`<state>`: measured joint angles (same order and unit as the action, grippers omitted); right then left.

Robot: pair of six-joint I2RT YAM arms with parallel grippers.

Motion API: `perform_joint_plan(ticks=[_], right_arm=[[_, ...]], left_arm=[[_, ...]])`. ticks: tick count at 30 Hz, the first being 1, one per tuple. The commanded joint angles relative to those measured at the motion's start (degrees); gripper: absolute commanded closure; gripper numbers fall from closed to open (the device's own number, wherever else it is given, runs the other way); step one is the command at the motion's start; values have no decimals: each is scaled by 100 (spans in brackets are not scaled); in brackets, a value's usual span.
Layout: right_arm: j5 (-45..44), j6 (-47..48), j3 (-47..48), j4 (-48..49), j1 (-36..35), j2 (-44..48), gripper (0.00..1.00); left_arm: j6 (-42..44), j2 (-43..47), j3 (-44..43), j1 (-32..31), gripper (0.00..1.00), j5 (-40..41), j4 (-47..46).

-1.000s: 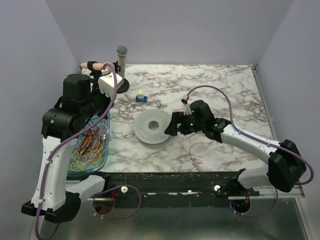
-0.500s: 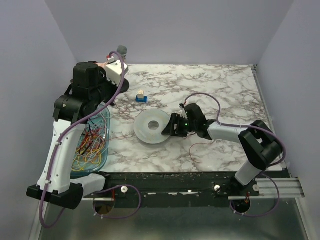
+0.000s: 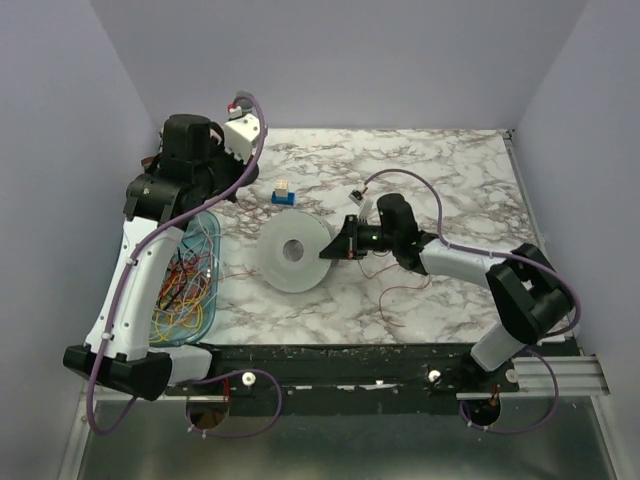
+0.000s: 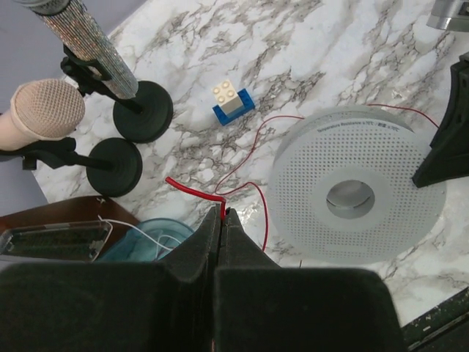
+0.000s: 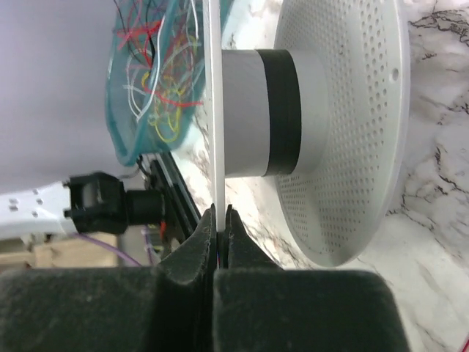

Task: Wrap the cables

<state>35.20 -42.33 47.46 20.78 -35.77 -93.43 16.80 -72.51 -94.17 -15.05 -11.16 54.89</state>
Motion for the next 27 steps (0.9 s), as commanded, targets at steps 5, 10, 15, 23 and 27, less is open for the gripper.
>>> perform_joint_plan(ticks=[5,10,15,23,27], right_arm=[[419,3103,667,-2751,-132,1482,99],[-40,5169,624,-3202,-229,2635,99],[303,7147,265,-3220,-229,3031,99],[539,8564,122,-3483,-229,3050,99],[778,8987,219,-3703,-229,2725,99]], left_arm=[[192,-465,-785,37,100,-413,-1157],[753,-660,-1131,37,100,-851,-779],[1964,-370,-524,20,100,-2159,203],[3663,-79,126,-744,100,-2558,1989],[3893,-61,644,-1280,100,-2532,2158]])
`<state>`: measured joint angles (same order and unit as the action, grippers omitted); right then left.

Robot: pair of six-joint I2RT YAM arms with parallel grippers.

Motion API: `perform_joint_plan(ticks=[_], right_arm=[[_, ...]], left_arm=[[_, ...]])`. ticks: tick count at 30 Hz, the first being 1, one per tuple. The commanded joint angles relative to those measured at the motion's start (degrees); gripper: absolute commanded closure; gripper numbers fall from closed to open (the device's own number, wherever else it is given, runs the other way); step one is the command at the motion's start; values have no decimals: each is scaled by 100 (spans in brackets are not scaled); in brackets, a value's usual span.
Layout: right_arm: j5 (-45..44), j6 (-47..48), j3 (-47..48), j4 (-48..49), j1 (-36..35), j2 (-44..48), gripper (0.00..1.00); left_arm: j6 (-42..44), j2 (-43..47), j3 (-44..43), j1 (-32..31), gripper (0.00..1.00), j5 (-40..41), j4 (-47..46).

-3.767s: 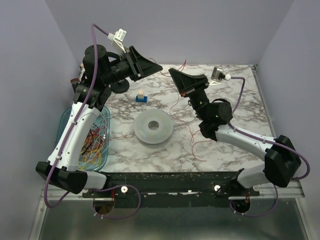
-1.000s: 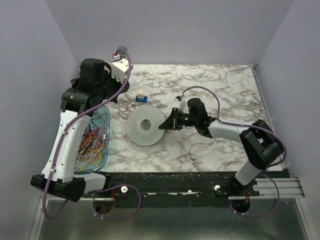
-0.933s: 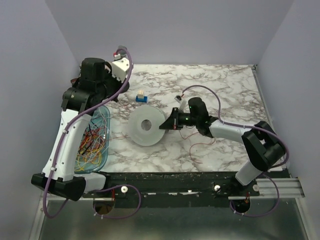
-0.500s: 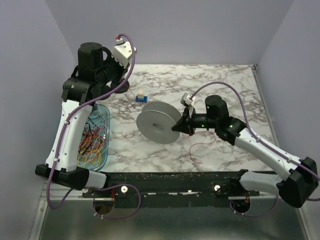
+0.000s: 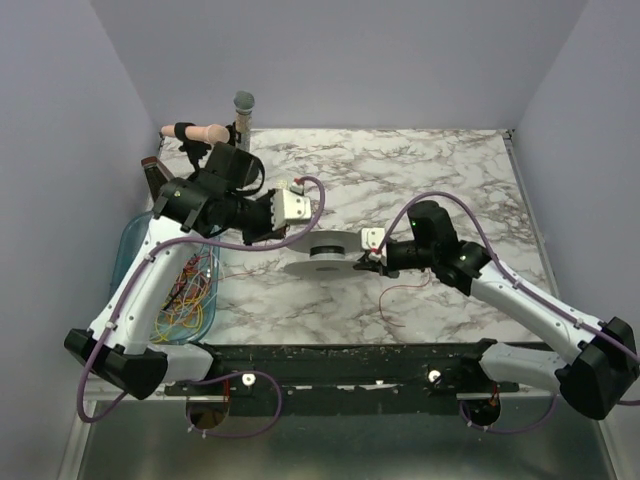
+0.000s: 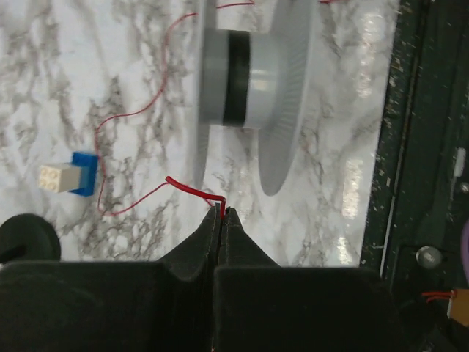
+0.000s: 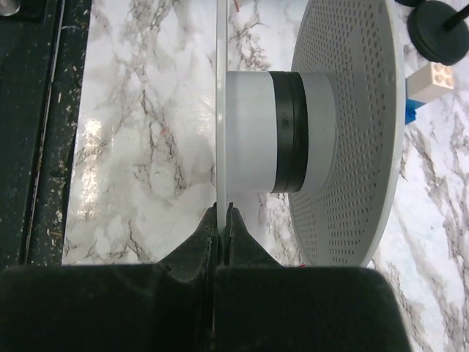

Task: Wrap the cables

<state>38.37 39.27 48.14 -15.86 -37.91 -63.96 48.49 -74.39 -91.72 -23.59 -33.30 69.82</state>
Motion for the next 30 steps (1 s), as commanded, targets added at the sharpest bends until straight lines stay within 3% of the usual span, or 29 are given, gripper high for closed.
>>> perform_joint_plan(ticks=[1,13,16,18,22,23,30], right_arm=[[496,889,178,-101,-15,-291,99],[901,1803,205,-585,91,-705,99],[848,2005,161,-603,91,-661,99],[734,2032,143,-594,91,-635,91],[558,2041,204,-594,100,-521,59],[575,2024,222,-603,108,-503,55],[909,1813,424,-638,108,-451,49]], left_arm=[[628,127,523,-575,100,-204,551],[29,-163,1402,-1191,100,262,-926],[20,-251,1561,-1270,100,26,-944],[-102,-251,1622,-1332,100,-19,-1110],[-173,-295,1701,-1376,100,-36,-1251],[-182,-313,1745,-1385,100,-36,-1287],[-279,-445,1886,-1420,100,8,-1524]])
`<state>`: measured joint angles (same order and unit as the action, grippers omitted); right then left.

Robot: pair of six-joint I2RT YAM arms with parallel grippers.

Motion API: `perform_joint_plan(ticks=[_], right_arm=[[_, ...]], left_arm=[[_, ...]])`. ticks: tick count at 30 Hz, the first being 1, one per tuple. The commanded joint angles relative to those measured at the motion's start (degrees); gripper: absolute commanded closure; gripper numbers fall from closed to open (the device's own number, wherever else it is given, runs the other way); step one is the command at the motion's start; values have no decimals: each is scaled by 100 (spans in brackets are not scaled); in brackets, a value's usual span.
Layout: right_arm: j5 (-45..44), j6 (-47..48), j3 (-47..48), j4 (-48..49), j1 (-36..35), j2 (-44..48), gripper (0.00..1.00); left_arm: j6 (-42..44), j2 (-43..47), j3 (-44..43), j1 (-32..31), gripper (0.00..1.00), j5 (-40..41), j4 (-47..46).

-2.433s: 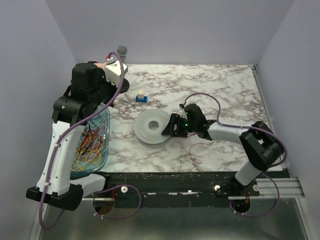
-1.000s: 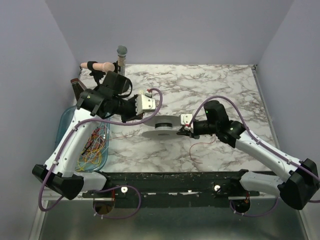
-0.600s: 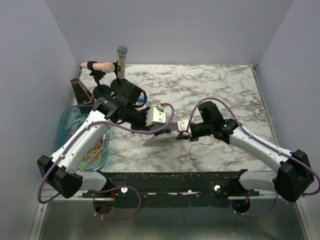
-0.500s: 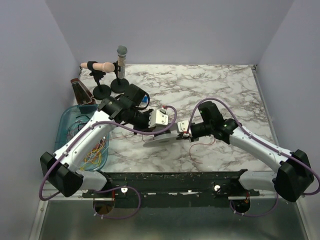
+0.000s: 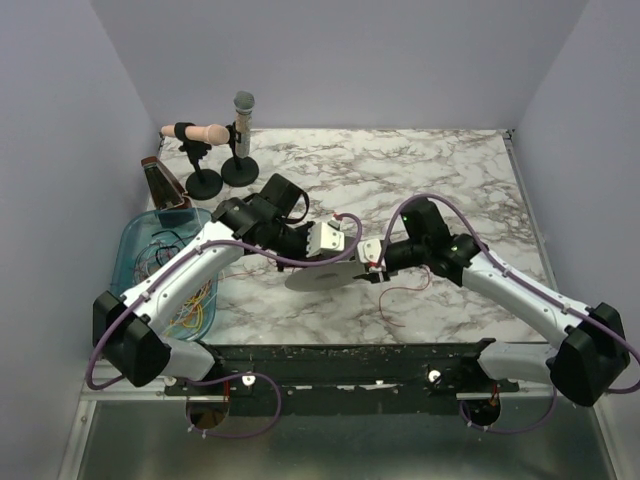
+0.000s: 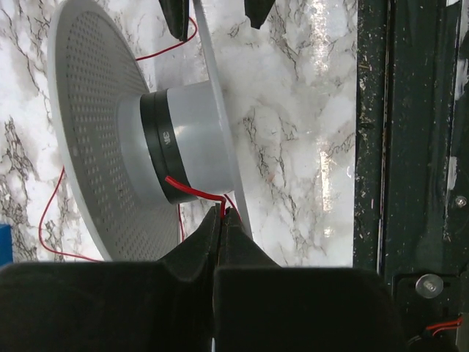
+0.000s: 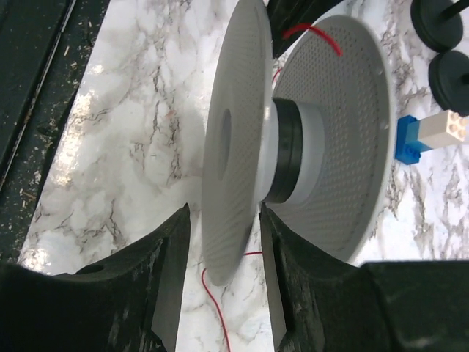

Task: Wrap the cables

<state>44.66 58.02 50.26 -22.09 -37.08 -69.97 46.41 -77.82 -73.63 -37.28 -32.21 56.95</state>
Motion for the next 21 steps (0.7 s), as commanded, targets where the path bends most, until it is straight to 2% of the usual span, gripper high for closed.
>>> perform_joint_plan(ticks=[1,9,10,14,18,21], right_arm=[[314,-80,212,-15,25,212,48],[658,-580,274,125,69,467,48],[658,-781,274,265,113,511,45],[570,-1791,239,1064,254,669,42],[-53,-2969,-68,2126,271,1002,40],[-641,-4242,-358,3075,263,1231,34]], left_arm=[[-62,-93,85,-43,100,-102,-246],[-229,-198,314,-34,100,-110,-624],[-308,-190,296,-43,100,-154,-650],[-1123,-58,349,-34,100,-93,-1202],[-2195,-31,384,-34,100,328,-1703],[-2803,-75,358,-34,100,777,-1793]])
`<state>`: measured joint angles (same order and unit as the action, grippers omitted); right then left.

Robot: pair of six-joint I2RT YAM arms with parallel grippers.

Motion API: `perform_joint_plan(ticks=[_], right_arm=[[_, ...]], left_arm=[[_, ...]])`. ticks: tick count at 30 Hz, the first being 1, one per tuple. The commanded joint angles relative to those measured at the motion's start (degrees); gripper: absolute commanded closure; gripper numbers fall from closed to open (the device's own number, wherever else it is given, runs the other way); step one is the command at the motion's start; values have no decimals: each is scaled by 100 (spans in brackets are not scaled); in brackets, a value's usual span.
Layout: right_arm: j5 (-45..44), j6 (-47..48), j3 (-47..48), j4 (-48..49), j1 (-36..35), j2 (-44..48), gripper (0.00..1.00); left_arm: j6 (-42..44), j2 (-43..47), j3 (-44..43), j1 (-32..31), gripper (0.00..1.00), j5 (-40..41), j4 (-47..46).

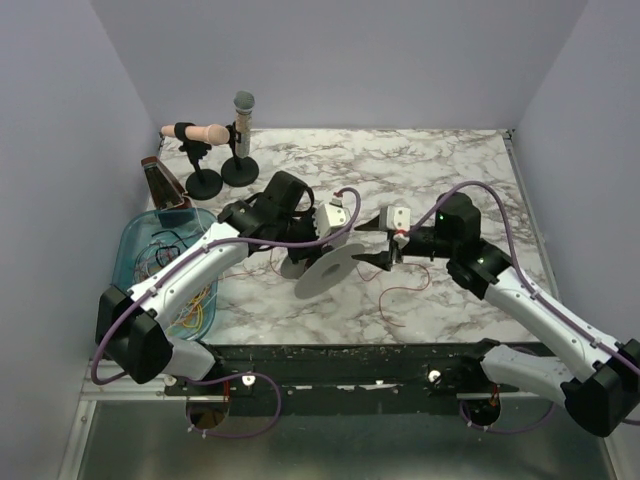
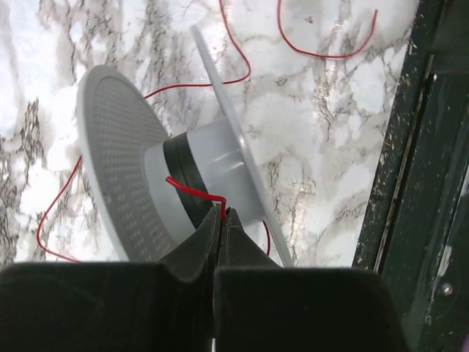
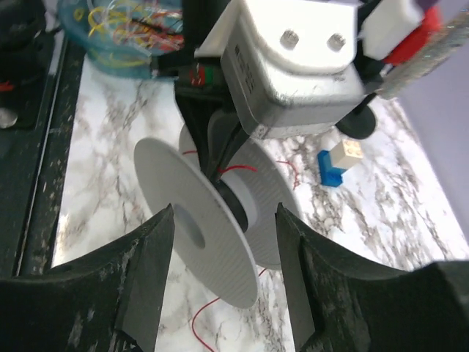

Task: Wrap the cables

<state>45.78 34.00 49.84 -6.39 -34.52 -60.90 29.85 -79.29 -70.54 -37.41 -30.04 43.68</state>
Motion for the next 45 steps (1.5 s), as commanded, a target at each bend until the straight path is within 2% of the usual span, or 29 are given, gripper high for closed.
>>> perform_joint_plan(ticks=[1,4,8,13,17,20,25,32,35,38,40,45], right_arm=[[-937,-2157,-361,1683,7,351,32],[-1316,-2923,-326,1913,7,307,12],[-1712,-3163,-274,2160,7,167,11],[-2004,-3188,244,1809,33,-368,11],[-1555,-3925,807,1545,33,-1001,25],[-1371,-4794,659,2017,33,-1213,34],[-1028,-5938,-44,3406,25,-1327,37],[-948,-6440,17,3846,-160,-1960,37],[-1036,-6433,165,3620,-169,-2136,45],[-905,-6607,52,3969,-169,-2224,51],[-790,-6739,86,4076,-169,-2311,63],[-649,-6924,0,4294,-169,-2391,81]], left_arm=[[-1287,89,49,-30,100,596,-448],[-1551,133,-55,-21,100,989,-405],[-1509,176,-310,-21,100,1404,-124],[-1446,361,-311,-12,100,1423,44],[-1394,396,-101,-3,100,1334,-184],[-1438,431,-65,49,100,1116,-264],[-1438,432,-144,58,100,921,-264],[-1420,388,-118,58,100,807,-290],[-1438,396,-118,58,100,763,-281],[-1447,405,-153,58,100,728,-255],[-1429,388,-153,49,100,728,-264],[-1411,388,-170,58,100,807,-264]])
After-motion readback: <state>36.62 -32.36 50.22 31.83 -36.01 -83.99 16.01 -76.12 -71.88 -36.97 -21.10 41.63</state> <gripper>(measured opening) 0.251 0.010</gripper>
